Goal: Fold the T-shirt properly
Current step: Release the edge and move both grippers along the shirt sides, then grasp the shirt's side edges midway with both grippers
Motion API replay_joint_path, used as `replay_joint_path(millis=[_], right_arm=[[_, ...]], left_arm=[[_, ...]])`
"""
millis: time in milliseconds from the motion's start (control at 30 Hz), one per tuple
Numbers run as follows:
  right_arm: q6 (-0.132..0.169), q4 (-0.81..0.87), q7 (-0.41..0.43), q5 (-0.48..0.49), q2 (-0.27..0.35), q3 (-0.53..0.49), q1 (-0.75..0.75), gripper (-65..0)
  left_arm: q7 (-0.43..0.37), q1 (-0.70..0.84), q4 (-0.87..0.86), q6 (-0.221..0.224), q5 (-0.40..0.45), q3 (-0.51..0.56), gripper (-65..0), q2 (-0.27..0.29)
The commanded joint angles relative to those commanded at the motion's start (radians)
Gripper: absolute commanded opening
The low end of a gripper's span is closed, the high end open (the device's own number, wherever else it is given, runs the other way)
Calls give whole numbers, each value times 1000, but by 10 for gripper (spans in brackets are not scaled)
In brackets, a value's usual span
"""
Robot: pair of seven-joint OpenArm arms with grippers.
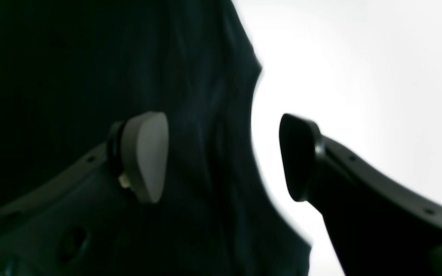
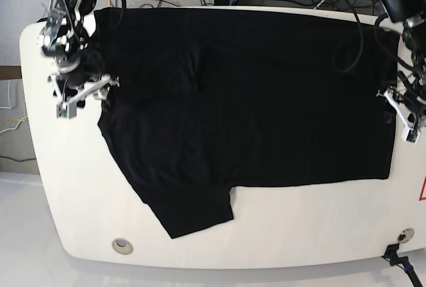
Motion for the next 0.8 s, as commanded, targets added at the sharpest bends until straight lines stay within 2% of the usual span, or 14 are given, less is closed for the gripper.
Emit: replay_joint_path(millis=[167, 267, 333, 467, 567, 800], right_arm=[[0, -222, 15, -2, 57, -94, 207, -214], [0, -359, 69, -2, 80, -135, 299, -214], [0, -457, 103, -2, 104, -180, 373, -214], [0, -664, 215, -2, 149, -262, 488, -214], [0, -833, 284, -2, 167, -308, 580, -214], [0, -1186, 508, -2, 183, -422, 704, -214]], left_arm=[[-95, -163, -212, 0, 48, 63, -310, -17], [-158, -258, -358, 0, 58, 97, -310, -28], [-209, -319, -466, 0, 69, 127, -310, -55], [-299, -411, -626, 0, 68, 183, -310, -66], [-342, -420, -661, 0, 68, 187, -310, -66], [-344, -419, -661, 0, 68, 187, -310, -61]])
